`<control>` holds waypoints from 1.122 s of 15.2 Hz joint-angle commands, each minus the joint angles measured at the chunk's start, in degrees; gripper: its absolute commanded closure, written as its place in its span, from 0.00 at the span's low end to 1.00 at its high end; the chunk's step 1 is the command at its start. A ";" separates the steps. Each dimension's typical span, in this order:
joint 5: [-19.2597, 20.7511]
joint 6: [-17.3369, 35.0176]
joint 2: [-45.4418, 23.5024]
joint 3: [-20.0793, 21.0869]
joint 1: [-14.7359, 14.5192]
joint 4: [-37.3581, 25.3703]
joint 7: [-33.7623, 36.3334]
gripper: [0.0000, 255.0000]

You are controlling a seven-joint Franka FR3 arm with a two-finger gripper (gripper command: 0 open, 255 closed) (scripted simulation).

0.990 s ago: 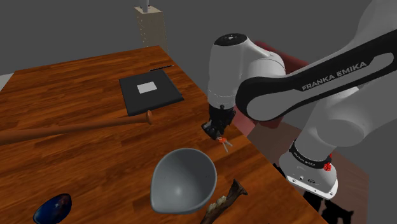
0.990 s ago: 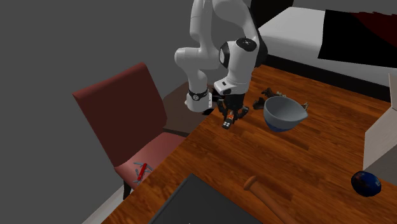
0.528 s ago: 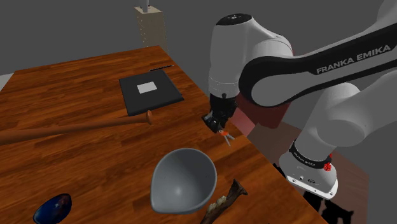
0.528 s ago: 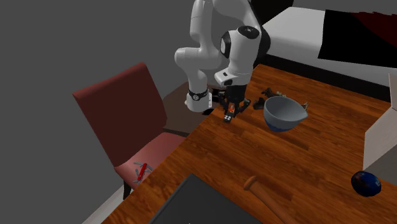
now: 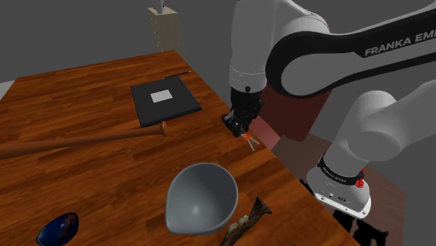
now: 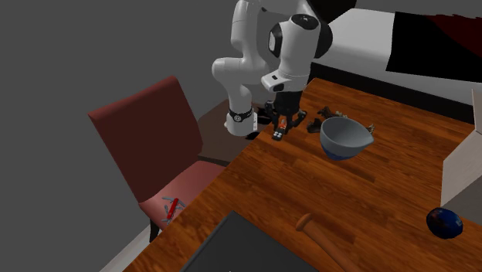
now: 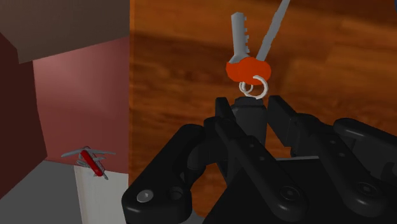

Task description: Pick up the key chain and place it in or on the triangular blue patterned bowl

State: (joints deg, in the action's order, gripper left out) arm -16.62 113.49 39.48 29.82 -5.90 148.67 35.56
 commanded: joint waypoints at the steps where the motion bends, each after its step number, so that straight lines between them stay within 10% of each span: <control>1: 0.32 -1.81 0.52 -0.52 0.05 -1.27 -0.03 1.00; 17: 1.56 -12.33 -0.21 -0.63 0.54 -12.91 2.78 1.00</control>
State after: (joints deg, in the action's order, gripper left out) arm -14.81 101.36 40.12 28.19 -5.33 136.97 37.20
